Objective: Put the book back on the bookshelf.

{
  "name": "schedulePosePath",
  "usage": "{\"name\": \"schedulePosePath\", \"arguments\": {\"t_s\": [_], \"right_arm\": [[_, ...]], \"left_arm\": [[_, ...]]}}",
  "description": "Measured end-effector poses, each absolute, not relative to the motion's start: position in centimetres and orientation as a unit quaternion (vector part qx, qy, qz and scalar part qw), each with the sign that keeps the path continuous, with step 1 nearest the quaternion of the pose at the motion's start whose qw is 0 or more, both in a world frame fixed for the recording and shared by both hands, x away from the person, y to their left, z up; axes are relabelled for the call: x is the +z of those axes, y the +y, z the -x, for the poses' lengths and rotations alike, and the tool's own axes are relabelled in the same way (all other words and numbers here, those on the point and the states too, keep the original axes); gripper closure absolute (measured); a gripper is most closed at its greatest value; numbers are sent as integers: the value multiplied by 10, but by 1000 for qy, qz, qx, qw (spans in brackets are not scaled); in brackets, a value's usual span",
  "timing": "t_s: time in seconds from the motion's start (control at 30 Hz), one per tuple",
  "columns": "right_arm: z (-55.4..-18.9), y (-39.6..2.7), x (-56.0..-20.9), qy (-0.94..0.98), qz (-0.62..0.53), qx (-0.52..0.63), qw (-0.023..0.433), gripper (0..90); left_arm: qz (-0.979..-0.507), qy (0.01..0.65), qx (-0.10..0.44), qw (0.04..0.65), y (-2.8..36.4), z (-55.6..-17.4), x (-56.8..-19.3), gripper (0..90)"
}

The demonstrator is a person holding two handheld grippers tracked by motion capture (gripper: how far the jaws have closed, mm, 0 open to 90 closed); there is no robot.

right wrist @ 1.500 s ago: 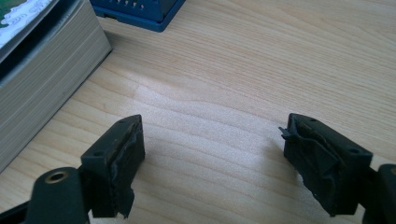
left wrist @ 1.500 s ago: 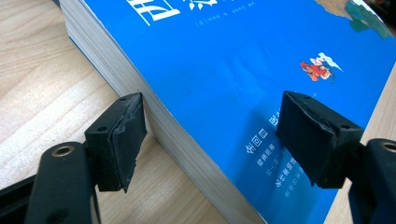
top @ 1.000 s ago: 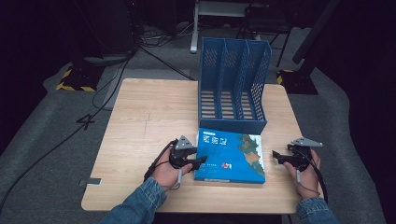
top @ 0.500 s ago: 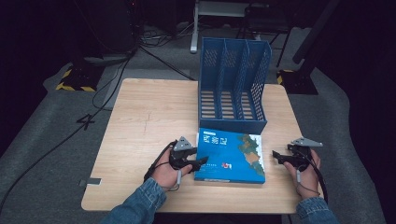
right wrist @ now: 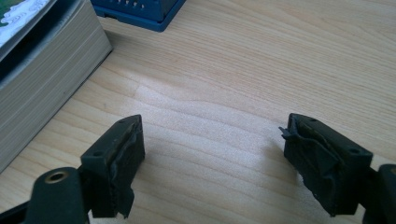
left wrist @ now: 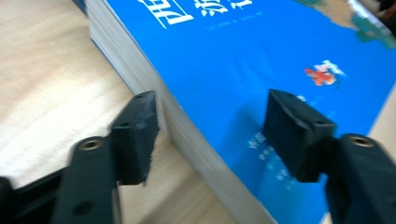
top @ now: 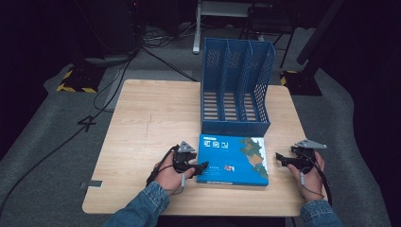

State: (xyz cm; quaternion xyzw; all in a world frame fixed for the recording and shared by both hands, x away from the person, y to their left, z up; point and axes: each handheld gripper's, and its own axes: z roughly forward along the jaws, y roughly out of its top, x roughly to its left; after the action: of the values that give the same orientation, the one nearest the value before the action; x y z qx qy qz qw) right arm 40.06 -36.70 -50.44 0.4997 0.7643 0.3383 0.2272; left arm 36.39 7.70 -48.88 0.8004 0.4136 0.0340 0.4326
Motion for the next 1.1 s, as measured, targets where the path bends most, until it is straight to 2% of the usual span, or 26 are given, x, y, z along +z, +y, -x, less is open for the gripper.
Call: {"name": "schedulePosePath", "arguments": {"t_s": [0.03,0.1,0.13,0.2,0.37,0.53,0.6,0.73,0.83,0.97,1.03,1.1], "right_arm": [[-401,-367,-504,764,-500,338,227,207],[-401,-367,-504,764,-500,338,227,206],[-401,-367,-504,764,-500,338,227,207],[-401,-367,-504,764,-500,338,227,207],[-401,-367,-504,764,-500,338,227,207],[-400,-367,-504,764,-500,338,227,207],[-400,-367,-504,764,-500,338,227,207],[-400,-367,-504,764,-500,338,228,207],[-400,-367,-504,764,-500,338,227,207],[-400,-366,-504,763,-501,338,227,207],[-399,-366,-504,763,-502,338,229,207],[-397,-364,-504,757,-509,336,235,236]], "left_arm": [[-804,407,45,431,77,-363,-488,399],[-808,399,59,429,77,-362,-484,495],[-807,396,62,434,78,-361,-481,495],[-808,384,69,442,79,-359,-477,570],[-808,338,63,479,75,-352,-470,611],[-813,343,48,467,74,-354,-477,581],[-816,358,21,453,78,-357,-483,579],[-822,339,0,458,74,-356,-484,592],[-826,322,14,462,68,-353,-486,532],[-822,317,7,472,67,-352,-489,478],[-821,313,7,477,67,-351,-490,416],[-825,296,18,481,66,-348,-492,378]]}}
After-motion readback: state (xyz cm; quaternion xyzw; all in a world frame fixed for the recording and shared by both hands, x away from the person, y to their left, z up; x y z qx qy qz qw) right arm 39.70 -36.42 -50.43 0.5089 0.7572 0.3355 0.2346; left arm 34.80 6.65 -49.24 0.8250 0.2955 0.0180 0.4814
